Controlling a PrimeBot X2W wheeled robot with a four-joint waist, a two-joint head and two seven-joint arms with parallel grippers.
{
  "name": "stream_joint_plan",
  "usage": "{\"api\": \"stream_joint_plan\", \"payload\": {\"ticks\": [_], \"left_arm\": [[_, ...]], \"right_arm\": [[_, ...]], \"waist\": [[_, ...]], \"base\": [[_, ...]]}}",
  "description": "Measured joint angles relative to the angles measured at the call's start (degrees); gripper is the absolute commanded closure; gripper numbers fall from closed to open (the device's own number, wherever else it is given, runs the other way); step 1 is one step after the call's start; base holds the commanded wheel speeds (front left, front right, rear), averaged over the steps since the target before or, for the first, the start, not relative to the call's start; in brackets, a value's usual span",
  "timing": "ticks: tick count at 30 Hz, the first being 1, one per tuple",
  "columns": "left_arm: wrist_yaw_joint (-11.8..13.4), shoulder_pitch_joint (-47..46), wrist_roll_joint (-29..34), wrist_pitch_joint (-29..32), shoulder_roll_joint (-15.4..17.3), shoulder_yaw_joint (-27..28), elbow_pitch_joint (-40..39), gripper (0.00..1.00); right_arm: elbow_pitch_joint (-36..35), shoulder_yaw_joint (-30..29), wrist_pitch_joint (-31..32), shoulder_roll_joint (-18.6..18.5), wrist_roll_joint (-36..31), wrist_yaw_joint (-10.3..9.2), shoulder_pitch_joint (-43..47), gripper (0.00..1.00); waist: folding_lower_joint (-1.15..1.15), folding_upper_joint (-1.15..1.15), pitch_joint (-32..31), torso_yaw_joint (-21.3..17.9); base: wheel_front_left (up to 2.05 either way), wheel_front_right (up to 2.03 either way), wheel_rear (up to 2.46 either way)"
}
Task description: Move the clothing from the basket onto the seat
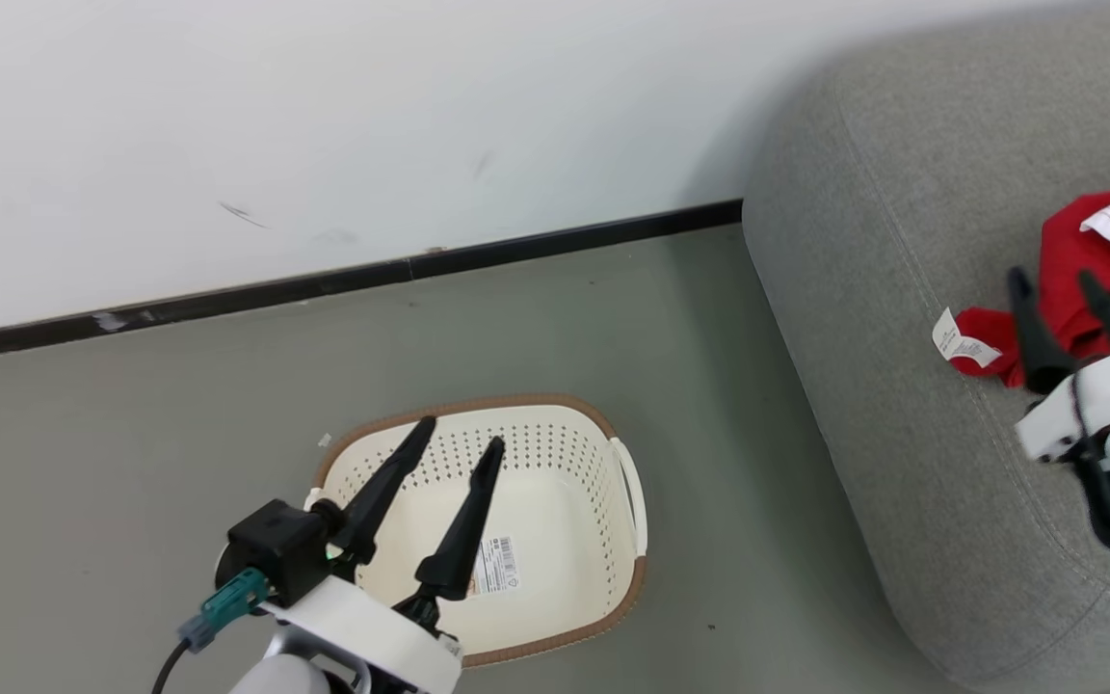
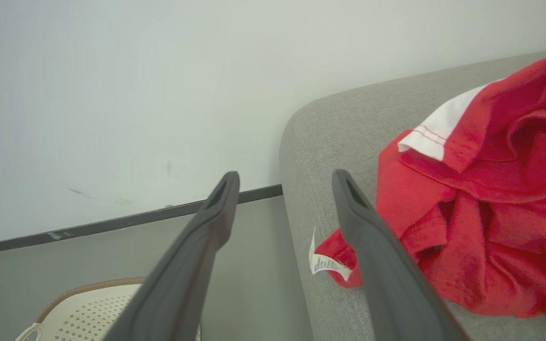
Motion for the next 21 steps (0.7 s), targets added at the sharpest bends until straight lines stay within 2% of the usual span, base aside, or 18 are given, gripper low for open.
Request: {"api": "stream_joint_plan", "payload": {"ticks": [5, 21], "left_arm": [[1.7, 2.4, -1.5, -1.1, -0.1, 3.3, 1.3, 0.0], [4.4, 6.4, -1.1, -2.1, 1.7, 8.0, 7.9, 0.0]], "right_arm": [[-4.8, 0.9, 0.0, 3.4, -0.5, 0.0, 3.1, 0.0], [-12.8, -0.9, 0.0, 6.7, -6.6, 0.0, 14.4, 0.0]], "waist": [[0.0, 0.0, -2.2, 1.3], [0.0, 0.0, -7.2, 7.1]], "base": [[0.0, 0.0, 0.0], [0.0, 0.0, 0.0]]}}
